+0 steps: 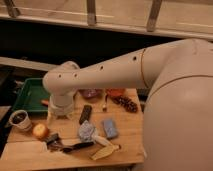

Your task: Place brush in purple bowl

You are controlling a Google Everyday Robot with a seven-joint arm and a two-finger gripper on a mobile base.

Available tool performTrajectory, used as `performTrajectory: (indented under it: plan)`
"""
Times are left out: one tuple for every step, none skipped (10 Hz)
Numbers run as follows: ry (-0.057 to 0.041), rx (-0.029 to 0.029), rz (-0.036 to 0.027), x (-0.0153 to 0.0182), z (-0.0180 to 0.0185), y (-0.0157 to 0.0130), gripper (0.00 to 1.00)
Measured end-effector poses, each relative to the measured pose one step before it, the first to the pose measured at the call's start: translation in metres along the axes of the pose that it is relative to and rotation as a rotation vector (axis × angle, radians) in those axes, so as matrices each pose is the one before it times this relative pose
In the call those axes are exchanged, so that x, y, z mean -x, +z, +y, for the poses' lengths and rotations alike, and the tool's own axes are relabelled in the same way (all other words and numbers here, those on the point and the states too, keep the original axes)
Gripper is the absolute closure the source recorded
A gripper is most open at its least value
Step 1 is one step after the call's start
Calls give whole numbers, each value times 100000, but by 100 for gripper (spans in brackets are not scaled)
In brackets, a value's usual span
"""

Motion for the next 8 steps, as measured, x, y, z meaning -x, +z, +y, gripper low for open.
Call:
performTrajectory:
  plan:
    - [-291,11,93,-22,143,43,35]
    - [-308,-236,-81,-18,46,-46,35]
    - [-35,-803,-140,39,-256,10,35]
    - [-933,-256,448,69,396,670,35]
    - [-906,217,829,77,252,1133,35]
    - [-402,554,956,4,157,894,35]
    - [-894,1204,1562,-38,232,1216,35]
    - [-1593,1578,1832,-163,630,1470,35]
